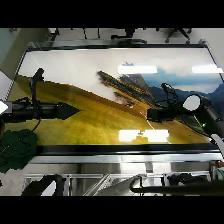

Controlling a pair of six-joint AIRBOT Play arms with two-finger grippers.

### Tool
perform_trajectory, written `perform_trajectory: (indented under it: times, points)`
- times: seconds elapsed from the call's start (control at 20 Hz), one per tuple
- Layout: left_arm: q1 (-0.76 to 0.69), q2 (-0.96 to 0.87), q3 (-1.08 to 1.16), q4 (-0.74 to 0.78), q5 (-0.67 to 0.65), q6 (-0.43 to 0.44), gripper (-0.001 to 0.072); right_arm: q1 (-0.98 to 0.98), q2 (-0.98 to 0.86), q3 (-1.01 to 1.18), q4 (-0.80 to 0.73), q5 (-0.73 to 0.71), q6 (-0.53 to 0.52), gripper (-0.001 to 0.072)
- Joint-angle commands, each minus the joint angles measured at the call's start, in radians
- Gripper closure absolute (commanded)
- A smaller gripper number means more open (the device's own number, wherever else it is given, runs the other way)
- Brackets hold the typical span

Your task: Fold the shirts.

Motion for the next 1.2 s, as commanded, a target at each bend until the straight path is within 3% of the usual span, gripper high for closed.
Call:
perform_trajectory:
  times: [0.0,0.75,1.05,1.15]
  points:
    - [0.001,0.0,0.0,0.0,0.0,0.0,0.0693,0.001,0.0,0.0,0.0,0.0,0.0,0.069]
    - [0.001,0.0,0.0,0.0,0.002,0.0,0.0694,0.001,-0.001,0.0,0.0,0.0,0.0,0.069]
    - [-0.046,0.0,0.0,0.011,0.187,-0.017,0.0693,0.001,-0.006,0.0,0.0,0.0,0.0,0.069]
    - [-0.003,0.0,0.02,0.11,0.209,-0.045,0.0693,0.001,-0.014,0.0,0.0,-0.002,0.0,0.069]
